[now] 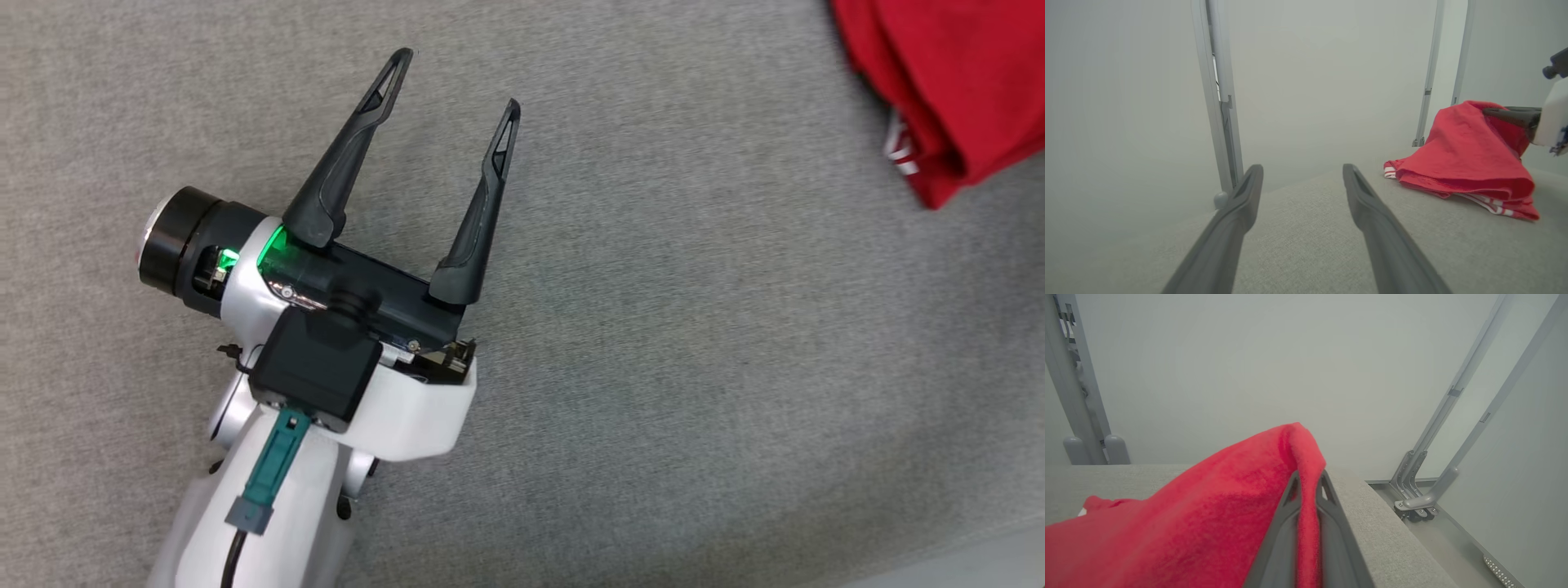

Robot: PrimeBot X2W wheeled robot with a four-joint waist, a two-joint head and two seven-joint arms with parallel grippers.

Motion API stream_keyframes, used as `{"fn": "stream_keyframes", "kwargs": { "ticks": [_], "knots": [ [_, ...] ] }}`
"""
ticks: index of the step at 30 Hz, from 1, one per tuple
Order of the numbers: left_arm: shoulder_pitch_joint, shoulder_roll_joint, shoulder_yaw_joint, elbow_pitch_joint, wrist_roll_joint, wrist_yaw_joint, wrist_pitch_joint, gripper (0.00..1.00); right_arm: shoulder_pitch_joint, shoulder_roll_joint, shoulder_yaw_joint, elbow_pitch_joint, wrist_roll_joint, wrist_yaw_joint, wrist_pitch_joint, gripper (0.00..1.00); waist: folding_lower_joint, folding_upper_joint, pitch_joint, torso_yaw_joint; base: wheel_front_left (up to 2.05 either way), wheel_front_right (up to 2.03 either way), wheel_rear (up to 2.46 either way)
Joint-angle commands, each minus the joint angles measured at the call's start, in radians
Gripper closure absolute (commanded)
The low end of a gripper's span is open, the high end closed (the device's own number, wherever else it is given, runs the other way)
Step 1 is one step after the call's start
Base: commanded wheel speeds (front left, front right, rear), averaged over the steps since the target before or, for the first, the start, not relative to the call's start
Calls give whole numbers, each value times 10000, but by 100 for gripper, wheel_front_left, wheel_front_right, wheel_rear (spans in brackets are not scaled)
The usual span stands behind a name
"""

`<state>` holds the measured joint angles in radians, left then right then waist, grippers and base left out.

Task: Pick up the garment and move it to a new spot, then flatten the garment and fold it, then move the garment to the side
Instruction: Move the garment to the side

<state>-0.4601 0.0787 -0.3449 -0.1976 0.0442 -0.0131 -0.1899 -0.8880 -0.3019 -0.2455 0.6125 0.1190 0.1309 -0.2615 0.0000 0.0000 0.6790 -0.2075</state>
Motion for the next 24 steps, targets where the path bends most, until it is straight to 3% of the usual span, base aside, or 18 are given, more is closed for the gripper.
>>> {"fn": "stream_keyframes", "kwargs": {
  "ticks": [1,12,13,15,16,21,24],
  "knots": [
    [-203,-10,-94,-210,118,53,-44,0,-201,-229,-367,-11,-264,-5,-54,100,0,0,106,181,0,0,0],
    [-234,57,-229,-991,116,162,158,0,-414,-881,-1478,520,-1574,-3,-55,100,0,0,176,573,0,0,0],
    [-225,72,-239,-1009,103,157,174,0,-463,-933,-1550,633,-1780,-3,-55,94,0,0,189,597,0,0,0],
    [-210,88,-271,-979,74,146,185,0,-503,-987,-1713,829,-2312,-4,-55,39,0,0,188,653,0,0,0],
    [-198,91,-284,-973,56,149,179,0,-490,-998,-1919,895,-2706,-4,-55,0,0,0,174,670,0,0,0],
    [-25,75,-212,-827,-82,291,43,0,-437,-368,-3066,231,-4573,-4,-53,0,0,0,-116,755,0,0,0],
    [154,61,-99,-704,-228,430,-70,0,-171,338,-3040,-155,-5043,-4,-53,0,0,0,-482,783,0,0,0]
  ]
}}
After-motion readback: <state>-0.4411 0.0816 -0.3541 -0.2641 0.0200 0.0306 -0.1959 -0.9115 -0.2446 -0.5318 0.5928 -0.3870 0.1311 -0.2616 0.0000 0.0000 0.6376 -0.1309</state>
